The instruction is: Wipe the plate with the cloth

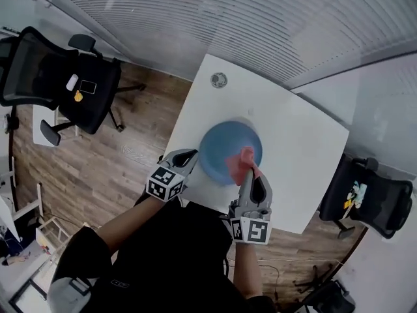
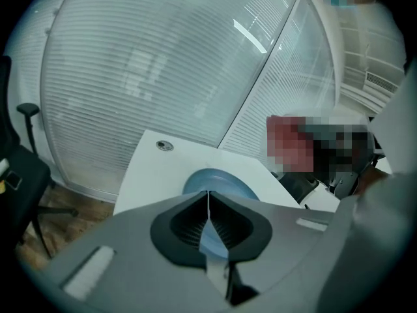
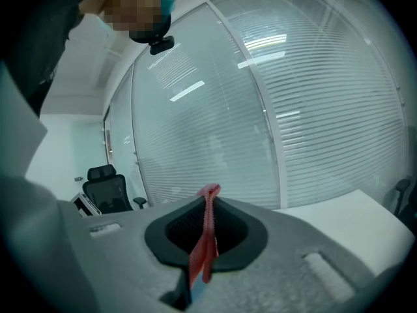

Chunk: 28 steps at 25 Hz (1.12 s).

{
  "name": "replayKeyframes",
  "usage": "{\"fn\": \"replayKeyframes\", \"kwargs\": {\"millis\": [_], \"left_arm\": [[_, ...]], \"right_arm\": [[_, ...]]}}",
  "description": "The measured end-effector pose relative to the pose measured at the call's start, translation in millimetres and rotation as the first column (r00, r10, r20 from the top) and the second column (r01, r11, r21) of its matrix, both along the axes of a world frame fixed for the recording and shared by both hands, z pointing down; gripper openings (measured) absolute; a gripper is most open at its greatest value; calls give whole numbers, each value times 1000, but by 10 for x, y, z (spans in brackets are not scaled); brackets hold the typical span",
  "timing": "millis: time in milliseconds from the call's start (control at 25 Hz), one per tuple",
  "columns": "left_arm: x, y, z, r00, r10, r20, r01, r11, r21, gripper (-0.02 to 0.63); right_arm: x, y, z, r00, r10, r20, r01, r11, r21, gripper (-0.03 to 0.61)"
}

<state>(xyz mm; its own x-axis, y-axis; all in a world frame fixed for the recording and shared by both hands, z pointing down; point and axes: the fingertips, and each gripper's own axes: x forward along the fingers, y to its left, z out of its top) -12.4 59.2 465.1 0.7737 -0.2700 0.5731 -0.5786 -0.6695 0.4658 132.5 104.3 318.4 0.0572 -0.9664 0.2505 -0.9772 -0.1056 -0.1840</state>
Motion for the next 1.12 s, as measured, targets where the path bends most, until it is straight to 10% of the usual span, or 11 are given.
{"fn": "replayKeyframes", "kwargs": {"millis": [360,1120], "left_arm": [[-69,144,355,987,-131,98,139,988,-75,91],[117,113,989,985,-103,137,135,958,-252,146]], "right_arm": [[-58,-93,107,982,-187,31,187,982,9,12],[-293,-270,811,937,-345,-58,335,932,-136,12]]}}
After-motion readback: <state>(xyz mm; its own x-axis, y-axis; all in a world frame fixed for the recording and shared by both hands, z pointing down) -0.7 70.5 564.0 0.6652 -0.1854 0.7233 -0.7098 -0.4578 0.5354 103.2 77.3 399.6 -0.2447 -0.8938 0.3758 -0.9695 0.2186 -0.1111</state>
